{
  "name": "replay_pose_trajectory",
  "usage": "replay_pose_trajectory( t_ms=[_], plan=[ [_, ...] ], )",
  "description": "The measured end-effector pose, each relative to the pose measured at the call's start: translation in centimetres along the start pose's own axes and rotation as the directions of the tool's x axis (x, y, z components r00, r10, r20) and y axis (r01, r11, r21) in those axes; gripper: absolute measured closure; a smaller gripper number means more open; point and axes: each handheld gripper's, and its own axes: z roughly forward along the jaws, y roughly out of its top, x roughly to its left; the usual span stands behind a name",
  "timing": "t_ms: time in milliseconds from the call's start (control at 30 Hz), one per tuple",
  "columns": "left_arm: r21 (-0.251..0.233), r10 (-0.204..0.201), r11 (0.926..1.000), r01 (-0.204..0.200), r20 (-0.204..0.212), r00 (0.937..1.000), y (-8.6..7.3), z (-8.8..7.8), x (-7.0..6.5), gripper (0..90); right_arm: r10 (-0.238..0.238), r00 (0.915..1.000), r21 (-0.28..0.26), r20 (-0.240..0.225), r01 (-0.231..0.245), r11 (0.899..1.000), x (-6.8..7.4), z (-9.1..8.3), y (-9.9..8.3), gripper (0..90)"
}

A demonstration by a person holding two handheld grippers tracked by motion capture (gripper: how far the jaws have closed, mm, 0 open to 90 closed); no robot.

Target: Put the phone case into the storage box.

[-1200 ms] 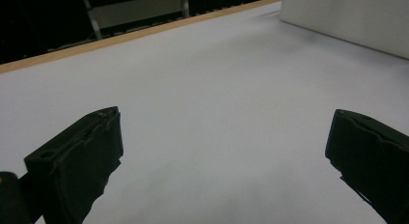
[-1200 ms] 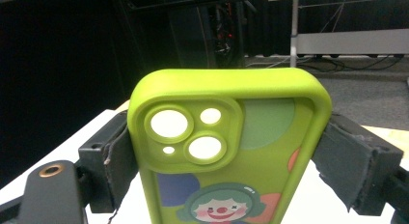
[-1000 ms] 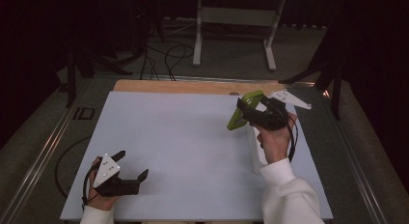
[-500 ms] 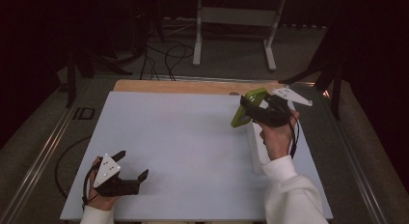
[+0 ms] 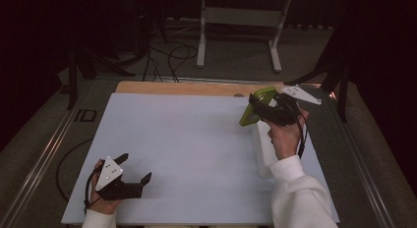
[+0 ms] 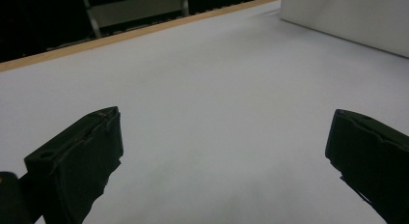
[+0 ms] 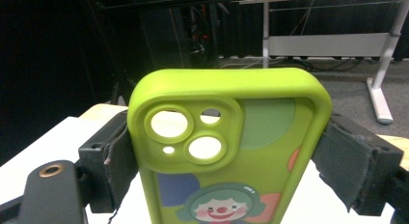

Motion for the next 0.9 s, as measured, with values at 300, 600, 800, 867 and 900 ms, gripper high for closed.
replay_pose_trajectory(
  t_ms=[300,600,800,867,900],
  plan=[
    [0.002,-0.001,1.0,0.001,-0.001,1.0,0.0,0.0,0.0,0.0,0.004,0.9996,-0.005,0.028,-0.004,1.0,-0.8,0.0,0.3,15.9],
    [0.001,-0.002,1.0,0.002,-0.003,1.0,0.0,0.0,0.0,0.0,0.01,0.9985,-0.007,0.054,-0.01,1.0,-1.4,0.1,0.4,16.0],
    [0.002,-0.001,1.0,0.001,-0.004,1.0,0.0,0.0,0.0,0.0,0.01,0.9972,-0.005,0.074,-0.01,1.0,-1.9,0.2,0.5,15.9],
    [-0.001,-0.003,1.0,0.003,-0.003,1.0,0.0,0.0,0.0,0.0,0.008,0.9966,-0.004,0.082,-0.008,1.0,-2.1,0.3,0.5,16.0],
    [-0.001,-0.003,1.0,0.003,-0.004,1.0,0.0,0.0,0.0,0.0,0.003,0.996,-0.001,0.09,-0.002,1.0,-2.3,0.3,0.5,16.0]
  ],
)
